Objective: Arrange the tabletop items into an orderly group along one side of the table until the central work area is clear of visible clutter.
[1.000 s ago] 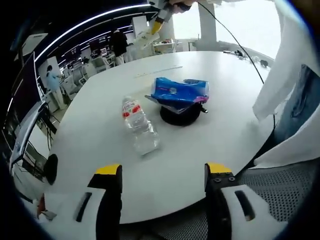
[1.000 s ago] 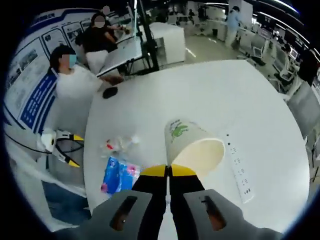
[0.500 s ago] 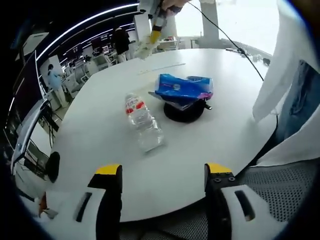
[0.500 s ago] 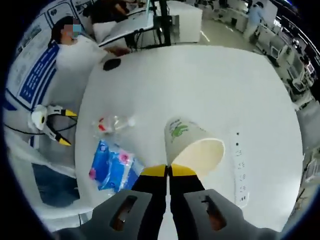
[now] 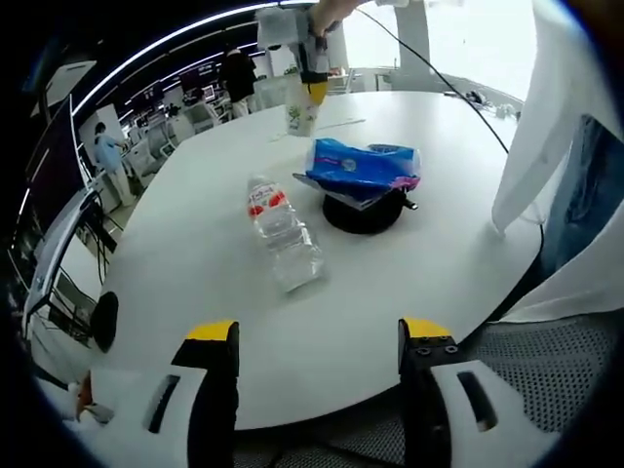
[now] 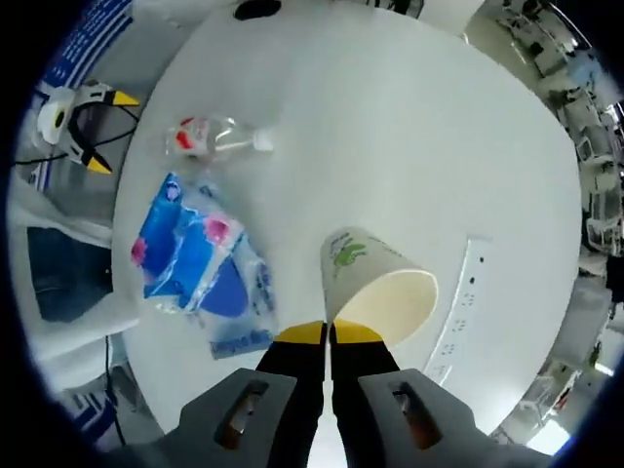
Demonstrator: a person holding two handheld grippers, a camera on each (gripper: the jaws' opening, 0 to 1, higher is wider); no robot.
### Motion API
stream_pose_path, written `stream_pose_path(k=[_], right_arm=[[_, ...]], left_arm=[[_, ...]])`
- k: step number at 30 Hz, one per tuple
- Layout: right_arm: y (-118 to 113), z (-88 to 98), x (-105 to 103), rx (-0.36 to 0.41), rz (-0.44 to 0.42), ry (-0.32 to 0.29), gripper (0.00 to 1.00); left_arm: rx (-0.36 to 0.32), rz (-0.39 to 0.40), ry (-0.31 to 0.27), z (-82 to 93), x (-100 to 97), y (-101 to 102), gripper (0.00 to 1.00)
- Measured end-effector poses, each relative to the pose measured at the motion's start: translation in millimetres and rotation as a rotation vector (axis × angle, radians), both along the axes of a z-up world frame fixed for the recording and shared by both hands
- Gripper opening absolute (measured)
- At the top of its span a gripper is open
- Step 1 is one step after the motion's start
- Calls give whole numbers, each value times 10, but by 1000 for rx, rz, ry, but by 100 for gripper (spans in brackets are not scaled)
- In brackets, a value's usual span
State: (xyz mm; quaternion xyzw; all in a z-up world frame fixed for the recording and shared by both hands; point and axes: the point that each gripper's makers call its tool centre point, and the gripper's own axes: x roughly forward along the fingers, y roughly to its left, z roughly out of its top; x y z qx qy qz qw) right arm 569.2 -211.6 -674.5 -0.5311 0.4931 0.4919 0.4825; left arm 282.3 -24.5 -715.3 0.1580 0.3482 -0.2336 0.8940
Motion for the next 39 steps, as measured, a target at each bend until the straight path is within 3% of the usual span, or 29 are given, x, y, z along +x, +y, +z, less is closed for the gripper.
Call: stream_pose_path(k=[4,8,13,16,25,39], right_arm=[[-50,-71,56,-54,18,-24,0],[-85,-104,112,-134,129,-77,0],[-15,-166,53,-161,191,-88,0],[-9,-186,69,-217,266,-110,0],[78,-250,33,-233,331,-122,0],[80,-366,-61,-220,338,-95,0]], left_arm=[[3,0,2,-3,-1,2,67],[5,1,2,-6,-1,5,67],[6,9,0,0,5,19,67],[7,5,1,-3,0,13,66],[8,9,-4,4,7,22,67],[14,4,-2,-10,6,23,67]])
